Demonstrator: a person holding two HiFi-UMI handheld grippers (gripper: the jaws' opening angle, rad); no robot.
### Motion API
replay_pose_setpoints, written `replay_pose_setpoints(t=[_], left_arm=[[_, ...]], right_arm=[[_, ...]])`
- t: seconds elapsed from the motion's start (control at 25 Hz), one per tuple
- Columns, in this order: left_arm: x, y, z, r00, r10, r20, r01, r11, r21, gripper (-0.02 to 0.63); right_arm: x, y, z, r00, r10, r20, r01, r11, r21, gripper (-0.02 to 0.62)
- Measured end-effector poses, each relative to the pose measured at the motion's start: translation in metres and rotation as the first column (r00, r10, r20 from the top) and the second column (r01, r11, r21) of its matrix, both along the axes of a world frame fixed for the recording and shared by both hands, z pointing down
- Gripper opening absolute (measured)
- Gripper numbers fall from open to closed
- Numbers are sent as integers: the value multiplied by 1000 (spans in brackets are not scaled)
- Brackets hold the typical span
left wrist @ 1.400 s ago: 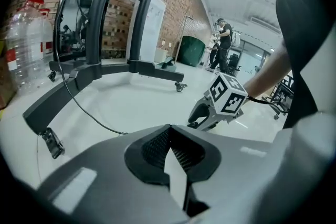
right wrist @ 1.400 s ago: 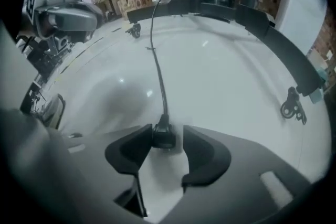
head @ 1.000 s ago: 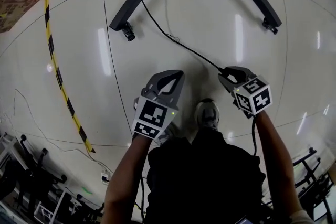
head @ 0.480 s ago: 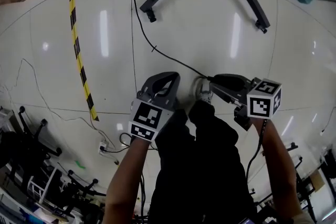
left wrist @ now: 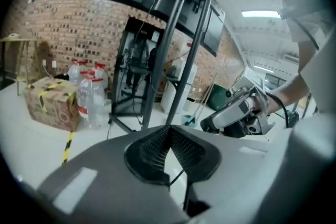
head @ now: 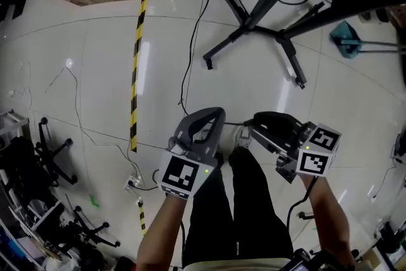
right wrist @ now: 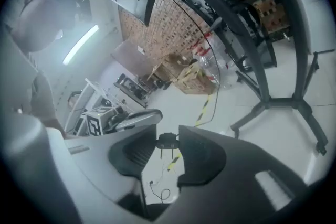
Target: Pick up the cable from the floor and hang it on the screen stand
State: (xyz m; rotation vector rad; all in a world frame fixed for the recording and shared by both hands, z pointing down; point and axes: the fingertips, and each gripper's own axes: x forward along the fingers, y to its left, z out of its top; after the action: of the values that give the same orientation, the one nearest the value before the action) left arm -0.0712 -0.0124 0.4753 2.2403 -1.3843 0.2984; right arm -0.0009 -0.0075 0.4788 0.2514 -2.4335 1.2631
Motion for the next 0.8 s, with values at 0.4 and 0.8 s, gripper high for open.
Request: replay_pose_setpoints(t=[0.4, 0.8], left_arm=[[-31, 4, -178, 990, -135, 37, 127, 978, 166, 18], [-46, -45, -332, 964, -233, 128, 167, 905, 392, 18]], right_arm=[[-31, -30, -176, 995, 20, 94, -35, 987, 156, 135], [-69, -88, -344, 981, -64, 185, -30, 885, 464, 132]])
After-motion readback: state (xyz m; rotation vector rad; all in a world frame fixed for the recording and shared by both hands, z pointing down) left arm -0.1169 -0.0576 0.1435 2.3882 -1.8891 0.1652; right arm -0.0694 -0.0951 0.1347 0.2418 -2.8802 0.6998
